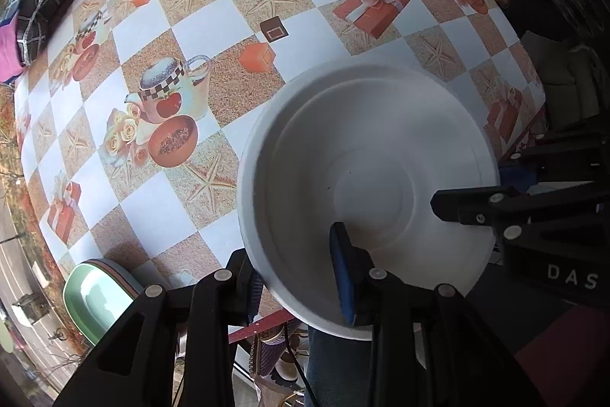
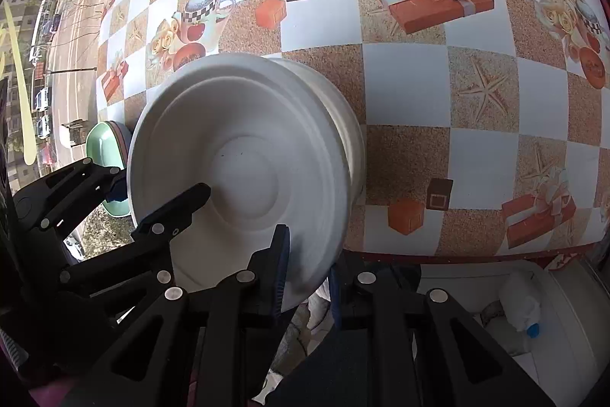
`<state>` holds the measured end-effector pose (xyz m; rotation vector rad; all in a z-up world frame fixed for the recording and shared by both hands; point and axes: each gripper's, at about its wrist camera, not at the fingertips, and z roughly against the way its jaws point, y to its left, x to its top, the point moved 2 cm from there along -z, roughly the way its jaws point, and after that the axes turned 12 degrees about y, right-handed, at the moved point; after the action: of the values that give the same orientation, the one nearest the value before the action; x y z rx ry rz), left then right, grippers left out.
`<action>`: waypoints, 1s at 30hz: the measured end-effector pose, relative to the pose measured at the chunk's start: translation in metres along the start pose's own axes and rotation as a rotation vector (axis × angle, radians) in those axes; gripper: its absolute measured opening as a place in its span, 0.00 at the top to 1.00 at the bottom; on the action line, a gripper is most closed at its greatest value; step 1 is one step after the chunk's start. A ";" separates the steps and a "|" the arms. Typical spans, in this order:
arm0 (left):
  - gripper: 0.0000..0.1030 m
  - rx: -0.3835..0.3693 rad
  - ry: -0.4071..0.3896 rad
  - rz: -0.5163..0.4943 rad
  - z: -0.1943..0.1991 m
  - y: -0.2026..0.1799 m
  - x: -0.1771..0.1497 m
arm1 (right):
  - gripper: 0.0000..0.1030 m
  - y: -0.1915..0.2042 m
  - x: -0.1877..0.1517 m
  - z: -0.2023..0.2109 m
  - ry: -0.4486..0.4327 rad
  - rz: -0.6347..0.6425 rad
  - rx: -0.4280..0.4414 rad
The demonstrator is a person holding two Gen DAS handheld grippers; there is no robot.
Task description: Organize plates and bowls
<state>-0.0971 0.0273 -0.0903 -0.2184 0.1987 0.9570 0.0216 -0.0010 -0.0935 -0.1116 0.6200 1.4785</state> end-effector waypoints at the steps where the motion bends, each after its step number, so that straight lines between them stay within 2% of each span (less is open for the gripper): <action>1: 0.66 0.003 -0.001 0.002 0.000 0.000 0.000 | 0.81 0.003 0.004 -0.004 0.002 0.000 0.000; 3: 0.64 0.014 -0.001 0.001 0.001 -0.001 -0.002 | 0.81 0.008 0.009 -0.010 0.000 0.002 0.003; 6: 0.44 0.060 -0.015 0.007 0.004 0.001 -0.005 | 0.81 0.005 0.008 -0.007 -0.014 -0.005 0.005; 8: 0.26 0.064 -0.041 0.025 0.010 0.005 -0.007 | 0.81 0.000 0.008 -0.002 -0.032 -0.017 0.005; 10: 0.21 0.051 -0.079 0.049 0.017 0.011 -0.010 | 0.78 -0.005 0.007 0.004 -0.059 -0.036 0.017; 11: 0.17 0.042 -0.094 0.065 0.020 0.013 -0.012 | 0.59 -0.008 0.006 0.006 -0.070 -0.045 0.023; 12: 0.15 0.040 -0.106 0.088 0.022 0.016 -0.013 | 0.26 -0.012 0.005 0.009 -0.083 -0.056 0.028; 13: 0.12 0.030 -0.112 0.107 0.023 0.020 -0.014 | 0.14 -0.015 0.004 0.012 -0.097 -0.068 0.031; 14: 0.11 0.023 -0.112 0.127 0.023 0.023 -0.015 | 0.06 -0.018 0.003 0.015 -0.116 -0.078 0.035; 16: 0.11 0.028 -0.087 0.167 0.020 0.032 -0.016 | 0.06 -0.026 0.000 0.021 -0.147 -0.103 0.031; 17: 0.11 0.024 -0.074 0.183 0.017 0.035 -0.018 | 0.01 -0.031 -0.001 0.022 -0.156 -0.122 0.023; 22: 0.11 -0.028 -0.016 0.259 0.006 0.050 -0.028 | 0.01 -0.055 -0.006 0.019 -0.157 -0.215 -0.030; 24: 0.11 -0.056 0.007 0.298 0.002 0.057 -0.031 | 0.01 -0.065 -0.009 0.014 -0.140 -0.264 -0.012; 27: 0.11 -0.047 0.016 0.324 0.000 0.061 -0.034 | 0.01 -0.080 -0.014 0.008 -0.109 -0.327 0.035; 30: 0.11 -0.036 0.015 0.321 0.001 0.059 -0.036 | 0.01 -0.081 -0.015 0.003 -0.093 -0.336 0.036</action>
<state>-0.1658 0.0324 -0.0858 -0.2306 0.2348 1.2783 0.0997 -0.0222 -0.1081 -0.1125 0.5235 1.1406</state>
